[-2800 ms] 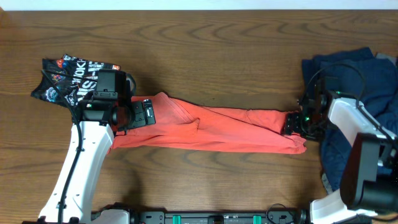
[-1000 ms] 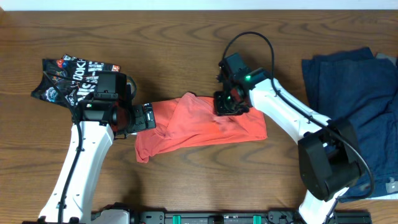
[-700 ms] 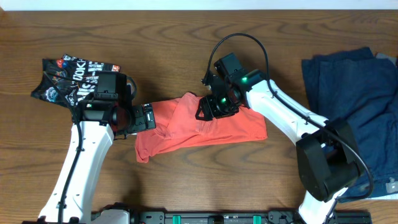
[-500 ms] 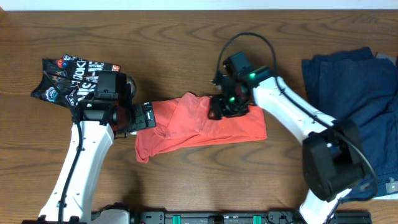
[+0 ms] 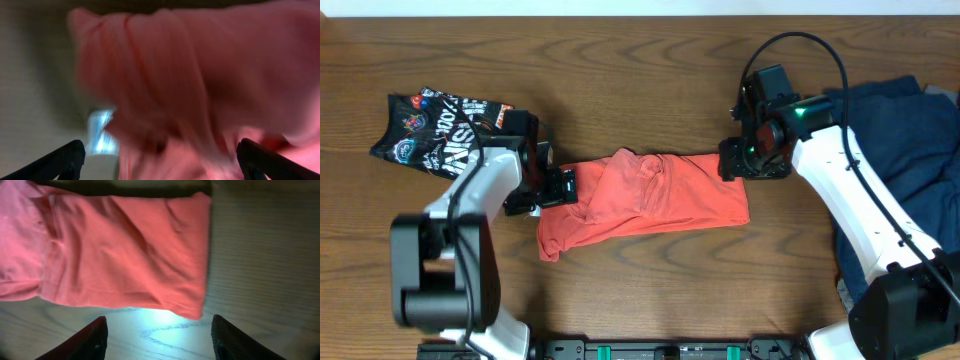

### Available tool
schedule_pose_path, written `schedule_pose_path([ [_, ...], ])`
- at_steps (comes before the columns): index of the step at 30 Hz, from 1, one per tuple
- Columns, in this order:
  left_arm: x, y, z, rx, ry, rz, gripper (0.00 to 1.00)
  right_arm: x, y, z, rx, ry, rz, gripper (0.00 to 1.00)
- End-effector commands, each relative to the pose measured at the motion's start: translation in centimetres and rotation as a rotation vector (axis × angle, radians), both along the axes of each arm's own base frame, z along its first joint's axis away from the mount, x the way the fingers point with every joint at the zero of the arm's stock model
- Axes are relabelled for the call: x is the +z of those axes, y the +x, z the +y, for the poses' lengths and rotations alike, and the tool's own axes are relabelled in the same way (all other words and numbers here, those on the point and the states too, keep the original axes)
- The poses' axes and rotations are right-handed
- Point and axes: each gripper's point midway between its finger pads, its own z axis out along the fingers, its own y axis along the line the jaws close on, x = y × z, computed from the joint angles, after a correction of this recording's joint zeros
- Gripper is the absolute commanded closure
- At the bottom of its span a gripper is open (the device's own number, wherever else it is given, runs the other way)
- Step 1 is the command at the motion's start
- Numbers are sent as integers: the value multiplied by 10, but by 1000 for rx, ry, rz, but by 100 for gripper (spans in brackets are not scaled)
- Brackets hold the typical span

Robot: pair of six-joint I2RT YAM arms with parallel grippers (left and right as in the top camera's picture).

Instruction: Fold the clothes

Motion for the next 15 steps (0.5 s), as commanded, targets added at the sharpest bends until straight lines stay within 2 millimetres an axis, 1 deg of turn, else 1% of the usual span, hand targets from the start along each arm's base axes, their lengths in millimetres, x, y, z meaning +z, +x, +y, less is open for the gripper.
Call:
schedule_pose_path([
  [1,-4,3,-27,-75,-182,1,2,4,5,-6,-26,-15,-19,35],
  [2,-5,3,-34,-86,-223,6,2,4,6,-6,-27,-14,-23,35],
  [3,-5,2,-38,-87,-240,12,3,4,7,-6,-27,-13,-26,36],
  [4,-6,1,-41,-90,-251,19,11,4,8,-5,-27,-12,-28,35],
  [5,-6,-1,-44,-94,-263,25,26,4,8,-5,-27,-11,-31,36],
  [6,-6,-3,-45,-96,-268,32,46,5,9,-5,-27,-10,-34,36],
  [7,-5,-4,-48,-102,-275,36,58,5,9,-5,-27,-10,-35,35],
  [8,-4,-6,-50,-104,-289,42,75,5,9,-6,-29,-12,-36,35],
  [9,-3,-6,-50,-102,-296,43,85,4,10,-7,-30,-15,-36,36],
  [10,-1,-7,-50,-96,-303,45,92,4,10,-9,-35,-26,-36,36],
  [11,1,-6,-48,-89,-304,41,94,4,10,-12,-39,-40,-37,36],
  [13,11,-2,-38,-61,-295,28,94,3,11,-22,-56,-78,-40,36],
  [15,26,6,-13,12,-246,20,94,2,12,-33,-77,-109,-39,36],
])
